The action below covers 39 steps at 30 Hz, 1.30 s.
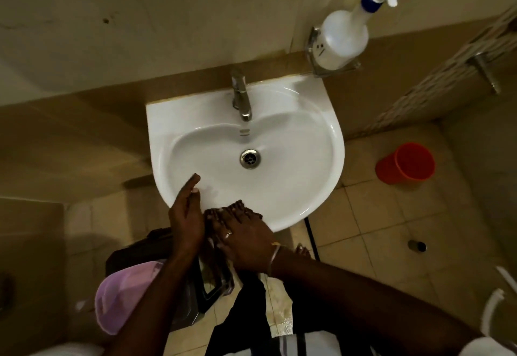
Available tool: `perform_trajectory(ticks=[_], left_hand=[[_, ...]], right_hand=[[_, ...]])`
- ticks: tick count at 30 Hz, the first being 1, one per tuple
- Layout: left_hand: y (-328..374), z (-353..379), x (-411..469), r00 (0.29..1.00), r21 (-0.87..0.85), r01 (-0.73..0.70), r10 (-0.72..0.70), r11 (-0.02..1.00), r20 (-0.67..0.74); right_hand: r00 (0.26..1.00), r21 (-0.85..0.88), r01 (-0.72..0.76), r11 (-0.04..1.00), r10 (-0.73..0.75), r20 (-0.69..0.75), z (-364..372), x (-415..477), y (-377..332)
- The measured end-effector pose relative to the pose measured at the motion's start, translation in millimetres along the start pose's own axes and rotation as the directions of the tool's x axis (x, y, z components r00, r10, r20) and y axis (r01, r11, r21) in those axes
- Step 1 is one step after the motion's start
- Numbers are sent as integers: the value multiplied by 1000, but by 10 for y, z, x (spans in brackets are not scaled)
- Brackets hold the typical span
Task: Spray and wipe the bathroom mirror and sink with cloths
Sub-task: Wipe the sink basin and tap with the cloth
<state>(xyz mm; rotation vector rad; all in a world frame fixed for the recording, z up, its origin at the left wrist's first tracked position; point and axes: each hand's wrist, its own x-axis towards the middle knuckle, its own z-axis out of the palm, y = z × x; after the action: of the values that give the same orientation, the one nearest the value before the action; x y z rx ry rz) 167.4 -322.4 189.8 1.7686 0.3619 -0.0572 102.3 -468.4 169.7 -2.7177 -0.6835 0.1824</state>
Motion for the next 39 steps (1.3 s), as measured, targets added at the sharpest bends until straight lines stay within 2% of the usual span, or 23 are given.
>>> perform_trajectory(ticks=[3, 7, 15, 19, 23, 29, 34, 39], left_hand=[[-12, 191, -137, 998, 20, 5, -6, 1000, 69], [-17, 468, -291, 983, 74, -37, 24, 997, 179], [10, 1061, -509, 942, 98, -50, 14, 994, 336], [80, 1270, -558, 935, 91, -4, -28, 996, 353], [75, 1340, -591, 934, 124, -25, -21, 992, 357], [48, 1364, -613, 948, 187, -92, 29, 978, 317], [18, 1384, -610, 957, 209, -152, 92, 966, 274], [39, 1408, -634, 971, 182, -124, 82, 975, 223]], right_hand=[[999, -48, 40, 998, -41, -22, -145, -323, 301], [989, -59, 55, 997, -63, -135, -311, -592, 665], [985, -73, -30, 997, 17, -169, -429, -831, 1215], [969, -20, -85, 996, 78, -236, -510, -938, 1677], [957, 7, -112, 994, 109, -270, -628, -895, 2140], [971, -30, -140, 990, 131, -201, -785, -536, 2815], [966, -122, -256, 959, 258, -3, -962, -108, 3120], [954, -158, -300, 941, 294, -59, -1071, 336, 3346]])
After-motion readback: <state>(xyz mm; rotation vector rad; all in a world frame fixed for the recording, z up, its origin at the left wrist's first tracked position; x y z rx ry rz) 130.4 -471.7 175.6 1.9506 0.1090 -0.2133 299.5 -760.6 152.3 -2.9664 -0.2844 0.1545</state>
